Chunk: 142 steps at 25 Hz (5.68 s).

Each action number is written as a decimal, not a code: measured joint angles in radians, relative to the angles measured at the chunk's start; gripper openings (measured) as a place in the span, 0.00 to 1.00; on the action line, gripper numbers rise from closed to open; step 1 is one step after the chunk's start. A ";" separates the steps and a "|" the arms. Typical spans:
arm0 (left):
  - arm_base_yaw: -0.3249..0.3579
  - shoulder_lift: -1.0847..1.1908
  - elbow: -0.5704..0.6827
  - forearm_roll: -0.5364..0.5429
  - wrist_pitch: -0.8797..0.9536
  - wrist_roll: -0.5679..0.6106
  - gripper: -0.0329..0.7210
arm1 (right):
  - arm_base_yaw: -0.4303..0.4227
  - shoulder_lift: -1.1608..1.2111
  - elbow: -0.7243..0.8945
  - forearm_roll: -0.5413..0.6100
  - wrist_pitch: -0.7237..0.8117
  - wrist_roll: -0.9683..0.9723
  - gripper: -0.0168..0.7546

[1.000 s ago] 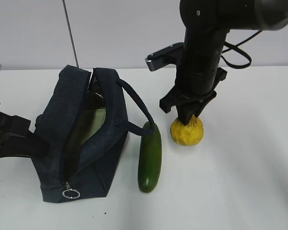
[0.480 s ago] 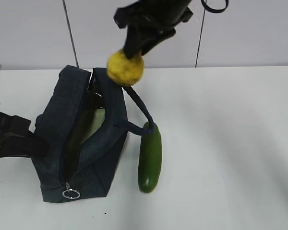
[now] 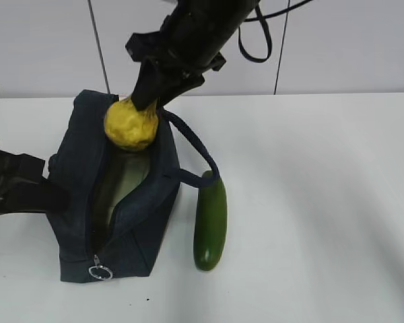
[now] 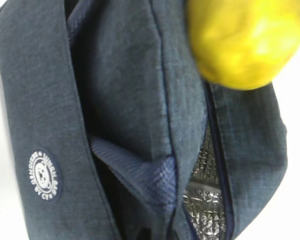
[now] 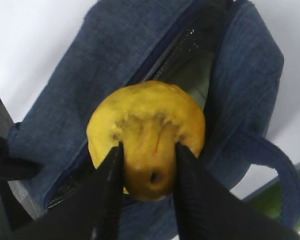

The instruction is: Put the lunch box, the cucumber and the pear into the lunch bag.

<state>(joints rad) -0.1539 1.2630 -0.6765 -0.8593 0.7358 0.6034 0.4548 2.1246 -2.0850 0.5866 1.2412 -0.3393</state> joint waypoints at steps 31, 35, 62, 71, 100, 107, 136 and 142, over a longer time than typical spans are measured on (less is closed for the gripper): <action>0.000 -0.007 0.000 -0.017 -0.010 0.000 0.02 | 0.000 -0.038 -0.140 -0.508 0.008 0.268 0.50; 0.000 -0.007 0.000 -0.017 -0.009 0.000 0.02 | 0.000 -0.139 0.035 -0.513 0.010 0.270 0.50; 0.000 -0.007 0.000 -0.017 -0.009 0.000 0.02 | 0.000 -0.447 0.876 -0.229 -0.403 0.218 0.70; 0.000 -0.007 0.000 -0.017 -0.006 0.000 0.02 | 0.002 -0.272 0.860 -0.199 -0.548 0.218 0.85; 0.000 -0.007 0.000 -0.018 0.015 0.000 0.02 | 0.004 -0.090 0.722 -0.449 -0.395 0.312 0.78; 0.000 -0.007 0.000 -0.018 0.015 0.000 0.02 | 0.004 -0.090 0.722 -0.449 -0.393 0.307 0.78; 0.000 -0.007 0.000 -0.021 0.015 0.000 0.02 | 0.007 -0.090 0.722 -0.572 -0.341 0.277 0.71; 0.000 -0.007 0.000 -0.021 0.015 0.000 0.02 | 0.007 -0.090 0.722 -0.572 -0.341 0.263 0.71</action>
<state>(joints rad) -0.1539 1.2565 -0.6765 -0.8804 0.7510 0.6034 0.4619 2.0342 -1.3626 0.0150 0.9003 -0.0760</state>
